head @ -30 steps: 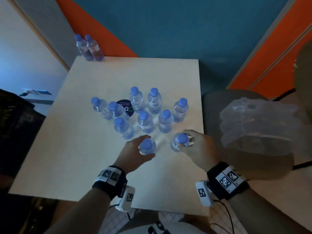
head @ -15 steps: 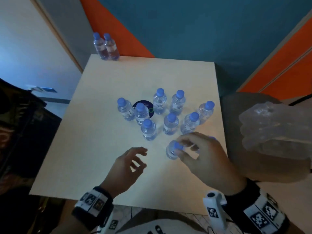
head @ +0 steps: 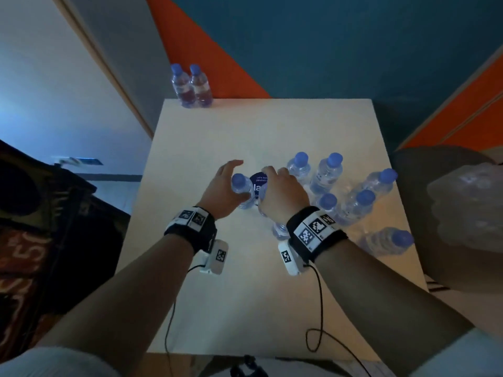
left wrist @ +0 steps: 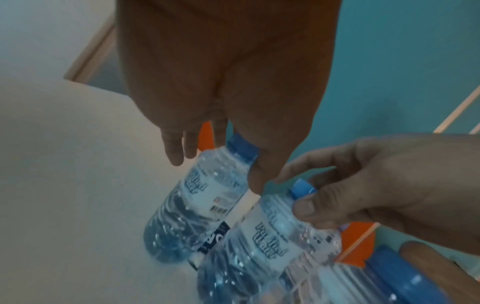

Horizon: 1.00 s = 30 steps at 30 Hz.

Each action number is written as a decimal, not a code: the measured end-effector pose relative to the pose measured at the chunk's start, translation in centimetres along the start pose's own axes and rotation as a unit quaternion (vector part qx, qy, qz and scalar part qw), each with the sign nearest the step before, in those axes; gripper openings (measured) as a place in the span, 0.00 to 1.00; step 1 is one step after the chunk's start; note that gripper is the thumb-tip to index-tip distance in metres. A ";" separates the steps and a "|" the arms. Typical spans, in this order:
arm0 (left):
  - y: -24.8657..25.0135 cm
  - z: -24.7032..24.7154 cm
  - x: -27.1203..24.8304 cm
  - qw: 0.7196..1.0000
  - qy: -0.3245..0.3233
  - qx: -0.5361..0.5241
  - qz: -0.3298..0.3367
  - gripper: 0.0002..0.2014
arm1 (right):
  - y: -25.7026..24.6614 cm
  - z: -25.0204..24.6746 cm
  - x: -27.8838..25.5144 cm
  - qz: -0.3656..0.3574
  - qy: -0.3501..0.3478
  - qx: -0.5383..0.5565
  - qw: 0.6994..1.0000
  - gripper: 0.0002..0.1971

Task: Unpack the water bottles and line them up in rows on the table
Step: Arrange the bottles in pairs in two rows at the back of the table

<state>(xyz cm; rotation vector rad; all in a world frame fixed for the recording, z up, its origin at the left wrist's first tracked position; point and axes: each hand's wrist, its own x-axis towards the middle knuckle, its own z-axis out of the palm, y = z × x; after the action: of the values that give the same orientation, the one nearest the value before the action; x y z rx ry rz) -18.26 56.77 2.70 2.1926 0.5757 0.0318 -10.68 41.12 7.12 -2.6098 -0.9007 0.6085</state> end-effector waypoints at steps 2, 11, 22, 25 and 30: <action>-0.8 0.3 0.6 1.000 -0.025 -0.004 0.009 0.29 | -0.6 0.4 0.8 0.009 0.001 -0.036 0.999 0.15; -6.0 -3.7 -1.4 0.975 0.108 -0.192 -0.025 0.21 | -4.1 2.2 2.9 0.014 0.078 0.030 0.996 0.14; -11.9 -14.1 8.5 0.962 0.234 -0.136 -0.045 0.24 | -13.3 2.9 17.3 -0.082 0.119 0.126 0.981 0.17; -12.7 -15.5 13.1 0.974 0.198 -0.091 -0.055 0.22 | -14.5 2.5 21.8 -0.086 0.103 0.100 0.986 0.19; -13.6 -16.7 19.2 0.977 0.204 -0.030 -0.049 0.21 | -15.4 2.2 27.0 -0.083 0.107 0.079 0.988 0.21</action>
<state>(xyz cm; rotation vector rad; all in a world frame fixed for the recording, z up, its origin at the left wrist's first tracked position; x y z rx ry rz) -10.06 84.35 -0.06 2.1051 0.8960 0.4495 -0.37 70.34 3.94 -2.3751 -0.9459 0.3327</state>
